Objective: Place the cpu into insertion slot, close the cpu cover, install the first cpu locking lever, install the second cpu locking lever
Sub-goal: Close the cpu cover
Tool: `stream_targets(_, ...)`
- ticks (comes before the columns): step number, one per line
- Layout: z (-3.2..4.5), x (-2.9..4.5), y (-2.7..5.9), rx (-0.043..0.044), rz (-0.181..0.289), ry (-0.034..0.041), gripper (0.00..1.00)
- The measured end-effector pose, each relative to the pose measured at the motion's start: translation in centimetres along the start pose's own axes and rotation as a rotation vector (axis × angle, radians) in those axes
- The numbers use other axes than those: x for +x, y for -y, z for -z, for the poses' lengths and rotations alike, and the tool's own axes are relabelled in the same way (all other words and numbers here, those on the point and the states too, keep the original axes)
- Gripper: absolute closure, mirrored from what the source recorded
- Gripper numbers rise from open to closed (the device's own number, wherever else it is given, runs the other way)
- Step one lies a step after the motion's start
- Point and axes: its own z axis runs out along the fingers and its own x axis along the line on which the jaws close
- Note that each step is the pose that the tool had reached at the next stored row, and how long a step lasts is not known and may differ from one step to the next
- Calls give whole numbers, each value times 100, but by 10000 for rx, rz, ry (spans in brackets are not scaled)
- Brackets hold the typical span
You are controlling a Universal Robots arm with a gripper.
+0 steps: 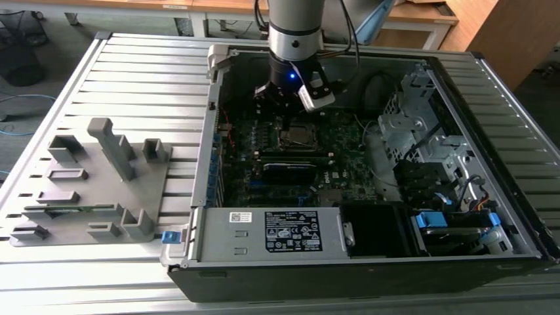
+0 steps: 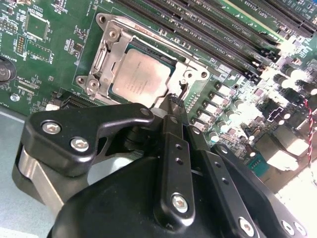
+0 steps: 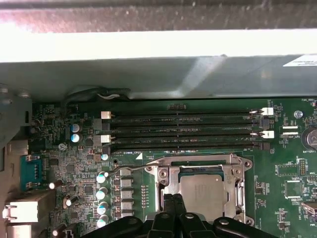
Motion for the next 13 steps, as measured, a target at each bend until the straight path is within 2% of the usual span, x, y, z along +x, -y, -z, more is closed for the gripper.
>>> stream_targets(3,0,0,0,2,2,20,89)
stream_targets(7,-10,0,0,-15,6,309,89)
stream_targets(8,-12,-1,0,-15,7,339,89)
stream_targets(13,-17,-47,-1,-10,8,345,89)
